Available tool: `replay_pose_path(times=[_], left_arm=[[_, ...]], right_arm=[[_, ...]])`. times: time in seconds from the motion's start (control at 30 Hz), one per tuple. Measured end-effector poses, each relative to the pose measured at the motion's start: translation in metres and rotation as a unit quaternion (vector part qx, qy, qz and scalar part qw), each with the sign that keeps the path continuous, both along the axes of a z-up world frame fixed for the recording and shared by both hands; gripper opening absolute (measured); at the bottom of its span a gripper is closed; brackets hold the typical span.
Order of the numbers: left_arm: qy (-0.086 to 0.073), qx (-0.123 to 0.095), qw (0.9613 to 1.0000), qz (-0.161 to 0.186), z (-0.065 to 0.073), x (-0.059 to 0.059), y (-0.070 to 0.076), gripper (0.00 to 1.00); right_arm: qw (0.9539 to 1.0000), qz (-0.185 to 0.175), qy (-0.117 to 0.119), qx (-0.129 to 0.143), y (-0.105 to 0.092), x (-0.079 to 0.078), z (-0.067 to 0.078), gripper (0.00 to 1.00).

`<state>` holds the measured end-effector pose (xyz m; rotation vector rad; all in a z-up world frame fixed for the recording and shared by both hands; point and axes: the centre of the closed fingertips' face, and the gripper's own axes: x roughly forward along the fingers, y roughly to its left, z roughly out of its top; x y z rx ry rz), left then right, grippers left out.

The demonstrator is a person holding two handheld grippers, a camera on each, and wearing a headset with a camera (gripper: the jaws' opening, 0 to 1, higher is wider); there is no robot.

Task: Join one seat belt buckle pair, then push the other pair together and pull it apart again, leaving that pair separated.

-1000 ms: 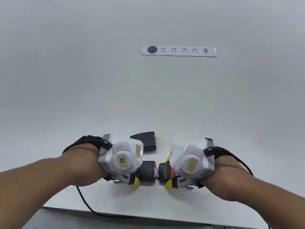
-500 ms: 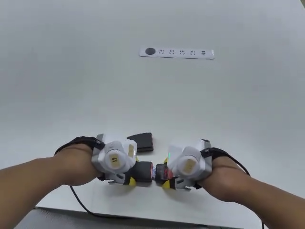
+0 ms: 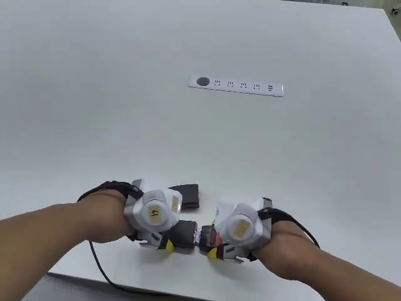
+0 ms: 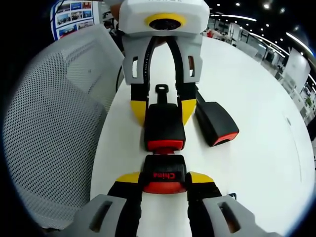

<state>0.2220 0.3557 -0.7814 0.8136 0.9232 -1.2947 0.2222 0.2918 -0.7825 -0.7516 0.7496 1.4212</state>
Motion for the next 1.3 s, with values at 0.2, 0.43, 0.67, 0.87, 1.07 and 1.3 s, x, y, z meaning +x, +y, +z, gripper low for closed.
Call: replay_pose_path(times=[0.2, 0.43, 0.67, 0.87, 1.07, 1.3], left_arm=[[0.008, 0.011, 0.9999, 0.01, 0.0, -0.002, 0.002, 0.36], [-0.007, -0.009, 0.9996, 0.026, 0.017, 0.006, -0.003, 0.4], [-0.022, -0.024, 0.9991, 0.025, 0.037, 0.011, -0.008, 0.41], [-0.044, -0.034, 0.9978, 0.036, 0.053, 0.032, -0.009, 0.41], [-0.058, -0.036, 0.9966, 0.046, 0.057, 0.053, -0.007, 0.43], [-0.063, -0.024, 0.9966, 0.047, 0.046, 0.071, -0.005, 0.47]], right_arm=[[1.0, 0.003, -0.003, 0.001, 0.002, 0.0, 0.0, 0.33], [0.9999, -0.007, -0.002, 0.012, 0.002, -0.001, 0.011, 0.32], [0.9993, -0.016, -0.006, 0.033, 0.004, 0.004, 0.034, 0.31], [0.9987, -0.024, -0.02, 0.04, -0.001, 0.018, 0.045, 0.31], [0.9983, -0.036, -0.033, 0.031, -0.019, 0.038, 0.045, 0.31], [0.9968, -0.061, -0.049, 0.017, -0.052, 0.068, 0.044, 0.32]])
